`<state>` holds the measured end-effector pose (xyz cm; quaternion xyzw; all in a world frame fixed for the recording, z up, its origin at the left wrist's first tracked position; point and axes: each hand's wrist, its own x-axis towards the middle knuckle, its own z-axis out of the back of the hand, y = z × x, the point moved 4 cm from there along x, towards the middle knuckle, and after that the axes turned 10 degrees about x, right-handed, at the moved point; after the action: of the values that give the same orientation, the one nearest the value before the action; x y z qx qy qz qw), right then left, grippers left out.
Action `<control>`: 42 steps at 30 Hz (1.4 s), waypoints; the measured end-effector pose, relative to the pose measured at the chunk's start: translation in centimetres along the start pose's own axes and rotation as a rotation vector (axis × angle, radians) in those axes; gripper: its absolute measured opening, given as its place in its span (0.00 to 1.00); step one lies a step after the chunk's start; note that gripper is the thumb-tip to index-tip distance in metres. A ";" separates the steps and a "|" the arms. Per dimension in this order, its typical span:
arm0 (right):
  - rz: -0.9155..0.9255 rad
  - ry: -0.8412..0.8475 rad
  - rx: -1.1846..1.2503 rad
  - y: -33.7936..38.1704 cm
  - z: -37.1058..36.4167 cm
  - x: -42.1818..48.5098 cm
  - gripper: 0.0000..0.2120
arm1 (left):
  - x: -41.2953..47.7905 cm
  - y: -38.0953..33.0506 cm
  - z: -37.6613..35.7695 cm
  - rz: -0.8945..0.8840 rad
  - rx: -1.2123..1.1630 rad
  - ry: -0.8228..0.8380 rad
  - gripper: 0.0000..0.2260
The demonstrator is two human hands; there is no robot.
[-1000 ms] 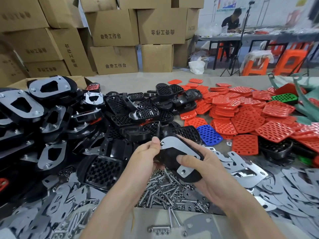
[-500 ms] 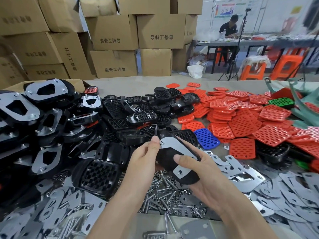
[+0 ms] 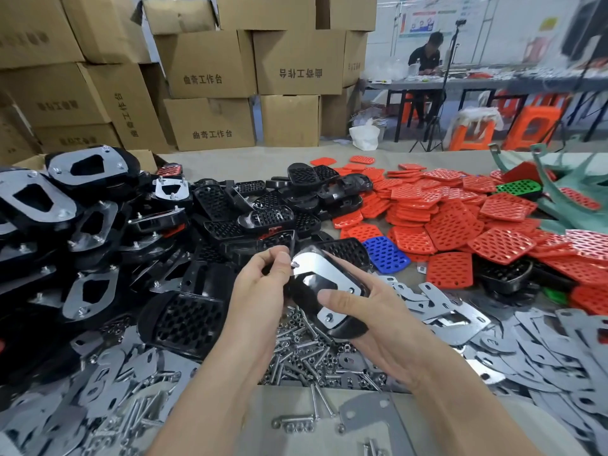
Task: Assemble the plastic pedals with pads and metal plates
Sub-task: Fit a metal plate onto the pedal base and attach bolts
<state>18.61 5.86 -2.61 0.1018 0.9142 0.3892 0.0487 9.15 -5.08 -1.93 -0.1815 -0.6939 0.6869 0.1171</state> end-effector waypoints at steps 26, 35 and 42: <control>0.096 -0.141 -0.219 -1.3 1.0 1.1 0.21 | -0.8 -1.5 1.0 -0.344 0.178 -0.288 0.06; 0.199 -0.220 -0.259 -0.9 2.0 1.1 0.13 | -0.7 -1.4 0.5 -0.380 0.128 -0.182 0.09; 0.186 -0.130 -0.309 -1.4 1.4 1.2 0.14 | 0.1 -0.7 1.1 -0.209 -0.039 -0.133 0.08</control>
<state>17.46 6.16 -4.54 0.2020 0.8253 0.5203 0.0864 8.58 -6.05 -1.29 -0.0644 -0.7284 0.6679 0.1384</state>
